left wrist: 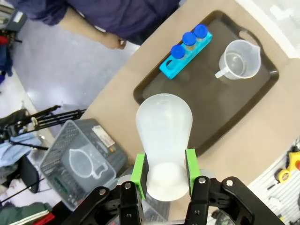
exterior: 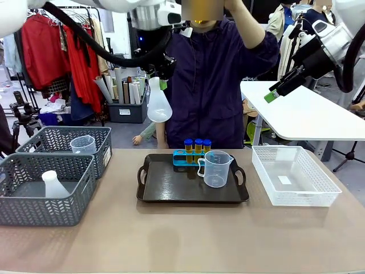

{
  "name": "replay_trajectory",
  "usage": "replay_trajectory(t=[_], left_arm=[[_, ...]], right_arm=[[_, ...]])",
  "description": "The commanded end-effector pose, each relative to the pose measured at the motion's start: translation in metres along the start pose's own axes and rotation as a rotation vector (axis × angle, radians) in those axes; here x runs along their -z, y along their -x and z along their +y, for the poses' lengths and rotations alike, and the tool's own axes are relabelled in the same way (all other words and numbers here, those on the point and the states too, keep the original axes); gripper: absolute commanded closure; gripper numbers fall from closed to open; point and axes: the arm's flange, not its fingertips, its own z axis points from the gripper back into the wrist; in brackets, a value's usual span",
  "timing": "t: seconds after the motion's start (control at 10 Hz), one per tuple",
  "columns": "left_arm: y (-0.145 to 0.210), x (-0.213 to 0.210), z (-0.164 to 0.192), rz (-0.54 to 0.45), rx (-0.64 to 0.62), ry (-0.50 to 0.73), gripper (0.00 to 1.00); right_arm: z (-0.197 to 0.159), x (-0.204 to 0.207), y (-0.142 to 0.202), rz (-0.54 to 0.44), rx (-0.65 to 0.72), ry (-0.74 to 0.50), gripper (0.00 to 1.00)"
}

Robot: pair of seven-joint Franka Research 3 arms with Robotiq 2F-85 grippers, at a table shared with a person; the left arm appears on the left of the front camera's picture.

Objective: Prepare the laboratory tools.
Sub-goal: Pick up one Small flask and place it on the Handle tray.

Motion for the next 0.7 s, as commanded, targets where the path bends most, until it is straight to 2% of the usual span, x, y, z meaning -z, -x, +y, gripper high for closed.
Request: replay_trajectory(t=[0.0,0.2,0.6], left_arm=[[0.013,0.026,-0.002,0.007,0.037,0.050,1.00],[0.013,0.050,-0.002,0.054,0.029,0.079,1.00],[0.017,0.047,0.001,0.043,0.004,0.083,1.00]], right_arm=[[0.000,-0.001,0.000,-0.002,-0.008,-0.004,0.00],[0.000,-0.001,0.000,-0.002,-0.008,-0.004,0.00],[0.000,-0.001,0.000,-0.002,-0.008,-0.004,0.00]])
